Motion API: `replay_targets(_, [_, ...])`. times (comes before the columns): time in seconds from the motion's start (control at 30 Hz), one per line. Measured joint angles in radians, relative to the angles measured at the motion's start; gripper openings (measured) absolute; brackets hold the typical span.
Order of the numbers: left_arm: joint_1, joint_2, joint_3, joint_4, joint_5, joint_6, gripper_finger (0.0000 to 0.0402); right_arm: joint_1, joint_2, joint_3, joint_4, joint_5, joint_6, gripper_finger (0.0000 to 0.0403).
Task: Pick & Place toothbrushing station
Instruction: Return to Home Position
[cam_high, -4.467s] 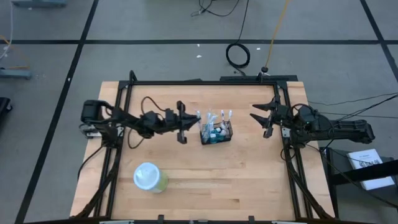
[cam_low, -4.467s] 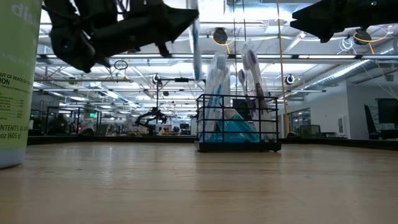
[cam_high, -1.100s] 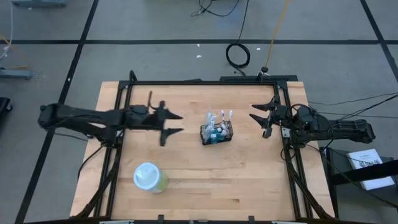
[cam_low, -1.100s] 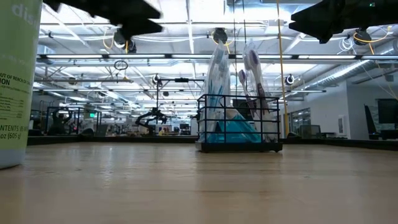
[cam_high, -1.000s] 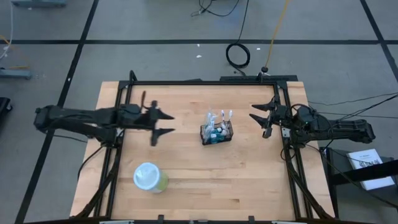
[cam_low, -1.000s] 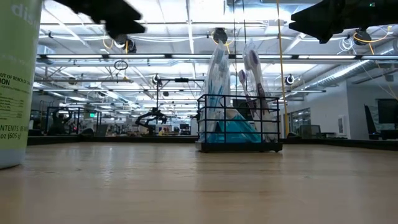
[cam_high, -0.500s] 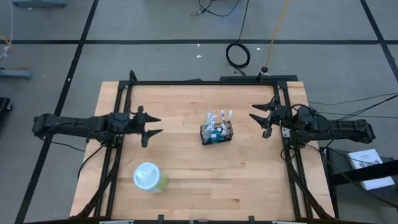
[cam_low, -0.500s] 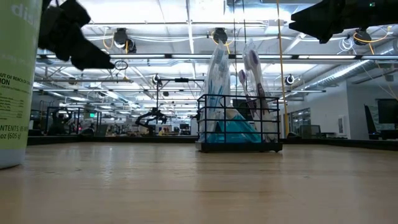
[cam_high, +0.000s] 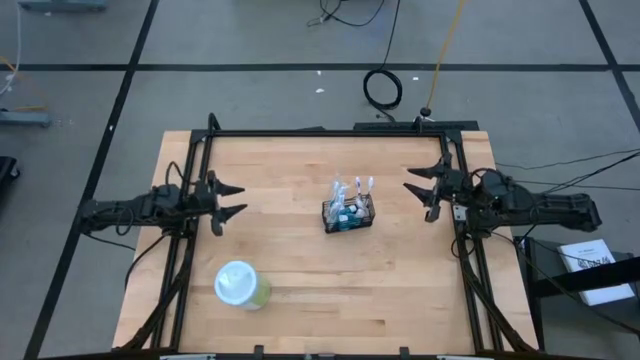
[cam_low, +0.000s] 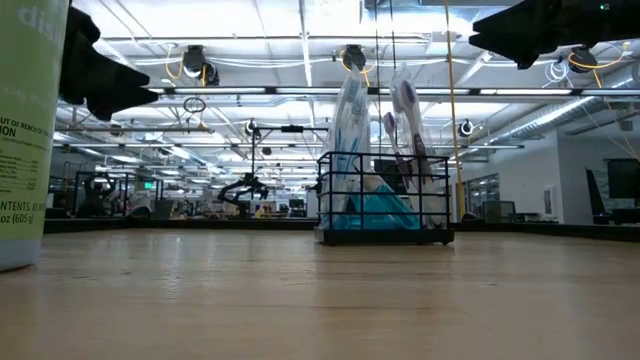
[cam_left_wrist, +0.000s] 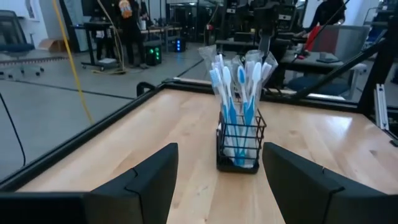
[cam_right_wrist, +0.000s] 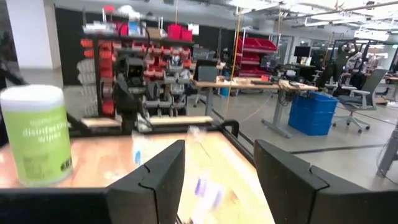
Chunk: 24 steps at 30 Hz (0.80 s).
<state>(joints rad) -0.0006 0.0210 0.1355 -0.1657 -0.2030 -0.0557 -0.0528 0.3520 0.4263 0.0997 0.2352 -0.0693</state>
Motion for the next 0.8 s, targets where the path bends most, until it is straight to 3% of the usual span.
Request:
replay_targets(0.13, [0.000,-0.015,-0.010,-0.023,-0.001,0.000,0.0241,0.000,-0.059,-0.002,-0.107,-0.001,-0.019,0.0183])
replay_targets(0.3, [0.000,-0.016,-0.010,-0.037,-0.008,0.002,0.0241,0.000,-0.104,-0.065,-0.110,-0.033,0.024,0.0183])
replay_targets(0.43, [0.000,-0.016,-0.010,-0.027,-0.008,-0.002,0.0241,0.000,-0.137,-0.134,-0.062,-0.081,0.041,0.0183])
replay_targets(0.7, [0.000,-0.016,-0.010,-0.047,-0.008,-0.010,0.0241,0.000,-0.189,-0.273,0.132,-0.079,0.042,0.0183])
replay_targets(0.8, [0.000,-0.016,-0.010,-0.048,-0.008,-0.007,0.0241,0.000,-0.190,-0.289,0.132,-0.082,0.056,0.0183])
